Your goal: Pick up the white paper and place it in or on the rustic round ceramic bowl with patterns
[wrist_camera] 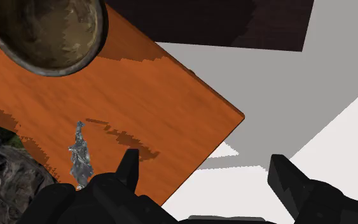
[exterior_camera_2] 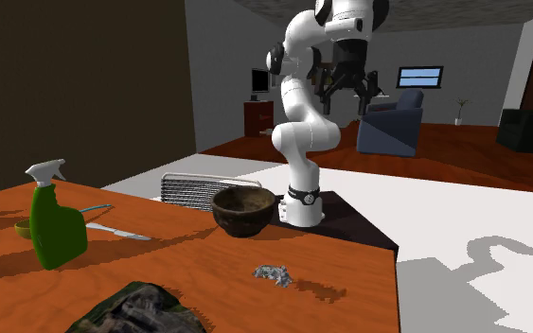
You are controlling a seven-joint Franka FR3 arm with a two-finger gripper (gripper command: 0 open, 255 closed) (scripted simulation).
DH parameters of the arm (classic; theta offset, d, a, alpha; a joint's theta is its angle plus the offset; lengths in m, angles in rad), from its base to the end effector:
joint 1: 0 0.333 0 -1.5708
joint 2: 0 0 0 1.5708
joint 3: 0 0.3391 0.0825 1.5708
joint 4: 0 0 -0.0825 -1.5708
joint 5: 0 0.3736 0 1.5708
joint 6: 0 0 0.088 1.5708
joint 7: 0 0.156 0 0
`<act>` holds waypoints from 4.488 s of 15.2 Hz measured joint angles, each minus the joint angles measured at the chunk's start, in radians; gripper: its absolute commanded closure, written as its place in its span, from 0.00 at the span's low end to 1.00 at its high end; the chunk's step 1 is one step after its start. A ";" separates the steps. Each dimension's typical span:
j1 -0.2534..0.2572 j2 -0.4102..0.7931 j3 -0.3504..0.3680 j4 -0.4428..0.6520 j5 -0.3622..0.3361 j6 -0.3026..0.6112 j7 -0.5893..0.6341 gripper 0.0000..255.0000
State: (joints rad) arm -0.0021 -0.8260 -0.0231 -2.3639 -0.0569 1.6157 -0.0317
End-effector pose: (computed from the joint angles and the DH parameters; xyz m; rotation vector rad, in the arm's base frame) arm 0.2769 -0.0176 0.5696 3.0974 0.0211 0.1188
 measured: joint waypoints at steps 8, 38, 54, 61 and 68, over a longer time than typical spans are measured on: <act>-0.012 0.147 -0.109 -0.011 -0.030 0.141 -0.113 0.00; -0.063 1.097 -0.378 0.403 0.281 0.512 -0.690 0.00; -0.063 1.106 -0.375 0.396 0.287 0.529 -0.693 1.00; 0.052 0.983 -0.447 0.162 -0.031 0.775 -0.476 0.00; 0.054 1.039 -0.457 0.100 -0.092 0.922 -0.438 0.00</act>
State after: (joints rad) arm 0.0522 0.2129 -0.4799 -2.2634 -0.1489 2.5378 -0.4698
